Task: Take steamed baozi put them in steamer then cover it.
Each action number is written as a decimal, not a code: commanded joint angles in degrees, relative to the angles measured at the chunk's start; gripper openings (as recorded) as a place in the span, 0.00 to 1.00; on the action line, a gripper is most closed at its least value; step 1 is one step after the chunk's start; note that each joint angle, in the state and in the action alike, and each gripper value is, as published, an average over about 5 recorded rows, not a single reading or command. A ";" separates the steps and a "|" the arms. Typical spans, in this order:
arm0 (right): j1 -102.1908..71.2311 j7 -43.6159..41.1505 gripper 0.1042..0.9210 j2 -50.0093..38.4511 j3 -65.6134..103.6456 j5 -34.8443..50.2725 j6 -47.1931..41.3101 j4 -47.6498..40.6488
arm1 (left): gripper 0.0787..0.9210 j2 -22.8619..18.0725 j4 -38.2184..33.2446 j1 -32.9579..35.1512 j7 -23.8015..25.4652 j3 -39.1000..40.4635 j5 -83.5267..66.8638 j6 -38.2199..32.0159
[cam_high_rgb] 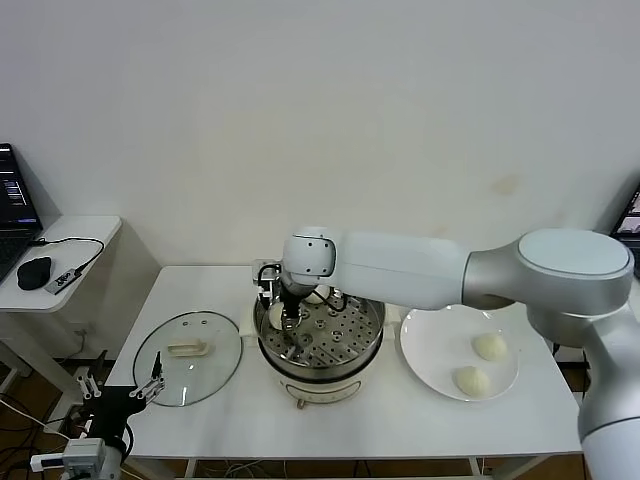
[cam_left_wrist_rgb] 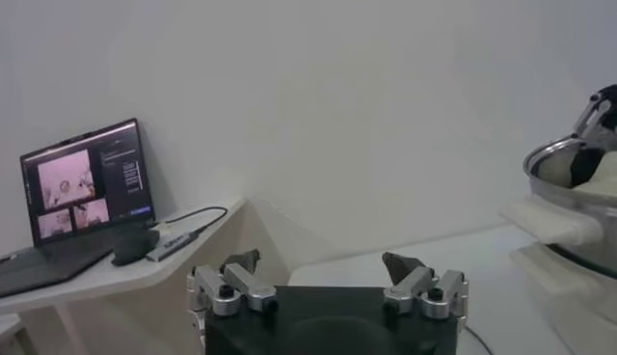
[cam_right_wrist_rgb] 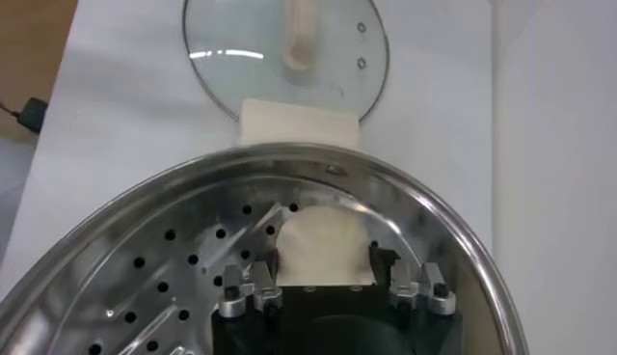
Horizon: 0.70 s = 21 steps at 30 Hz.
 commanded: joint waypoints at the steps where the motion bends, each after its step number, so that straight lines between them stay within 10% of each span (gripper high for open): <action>1: 4.42 -5.79 0.82 -3.55 0.30 -1.30 0.48 3.03 | 0.88 -0.10 -0.05 0.08 0.06 0.04 0.06 0.06; 21: 18.99 -24.36 0.88 -45.36 -5.66 -18.02 19.50 26.29 | 0.88 1.46 0.10 -0.27 0.08 1.26 0.17 0.18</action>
